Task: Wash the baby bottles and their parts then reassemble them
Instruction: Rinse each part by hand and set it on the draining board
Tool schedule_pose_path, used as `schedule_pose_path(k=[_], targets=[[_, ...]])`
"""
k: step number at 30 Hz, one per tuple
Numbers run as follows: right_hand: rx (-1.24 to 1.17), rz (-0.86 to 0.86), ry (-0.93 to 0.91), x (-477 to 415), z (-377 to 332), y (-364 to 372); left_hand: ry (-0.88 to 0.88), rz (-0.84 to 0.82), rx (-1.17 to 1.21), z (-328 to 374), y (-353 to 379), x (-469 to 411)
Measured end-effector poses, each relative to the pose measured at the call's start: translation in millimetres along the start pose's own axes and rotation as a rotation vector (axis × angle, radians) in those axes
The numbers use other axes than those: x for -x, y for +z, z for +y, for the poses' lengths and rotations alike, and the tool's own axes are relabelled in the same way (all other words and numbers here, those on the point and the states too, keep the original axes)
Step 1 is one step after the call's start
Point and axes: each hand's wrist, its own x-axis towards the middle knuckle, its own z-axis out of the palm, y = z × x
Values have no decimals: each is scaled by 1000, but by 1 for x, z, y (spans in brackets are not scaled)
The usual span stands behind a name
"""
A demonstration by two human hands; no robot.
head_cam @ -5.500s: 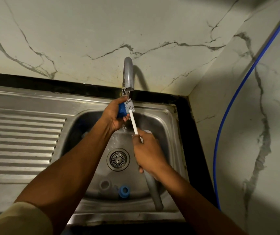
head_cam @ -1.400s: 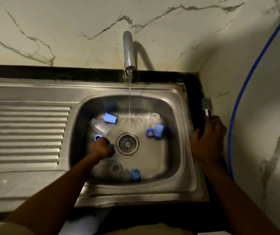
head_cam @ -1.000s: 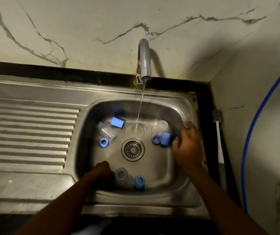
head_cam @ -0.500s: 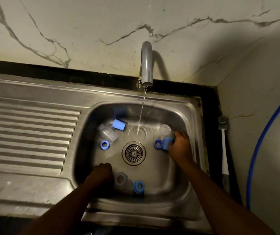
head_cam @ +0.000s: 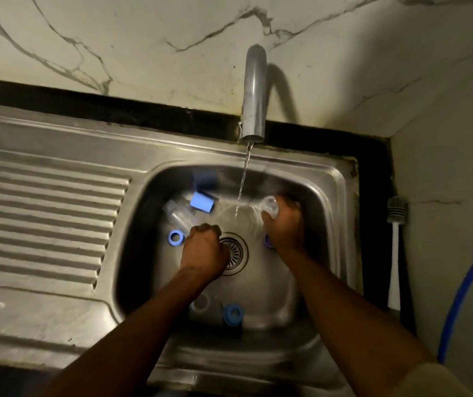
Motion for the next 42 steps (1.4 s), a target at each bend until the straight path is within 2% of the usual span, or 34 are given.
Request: schedule_pose_path(k=[3,8,12,16,19,22,25,33,36,39,42], targets=[[-58,-46,-150,2,-27,3,20,39,170,8,-3,-3],[-172,-110,-134,9,-69,5,94,74,498,10,-18,-2],[-270,-18,-122,14,-98,-12,173,46,709,5,-28,-6],[-376,109,-60,23,-110,-36,142,-57,812,5,-37,-2],[-266,-45,8,34,-105,-30,107,-68,851,3,-35,-1],[-288,35,42,39,-98,-19,63,-83,893,-2,-35,-2],[-204,-98,19,39,-94,-10,56,-61,912,-9,-28,-8],[-446,21,-120,34,-86,-18,53,36,895,9,-42,-8],[-410,-51,-150,34,-87,-24,-2,87,884,13,-42,1],[-436,-6,-244,33,-89,-28,-9,89,817,13,-45,14],[-379,-119,-204,33,-91,-29,-28,79,788,12,-42,25]])
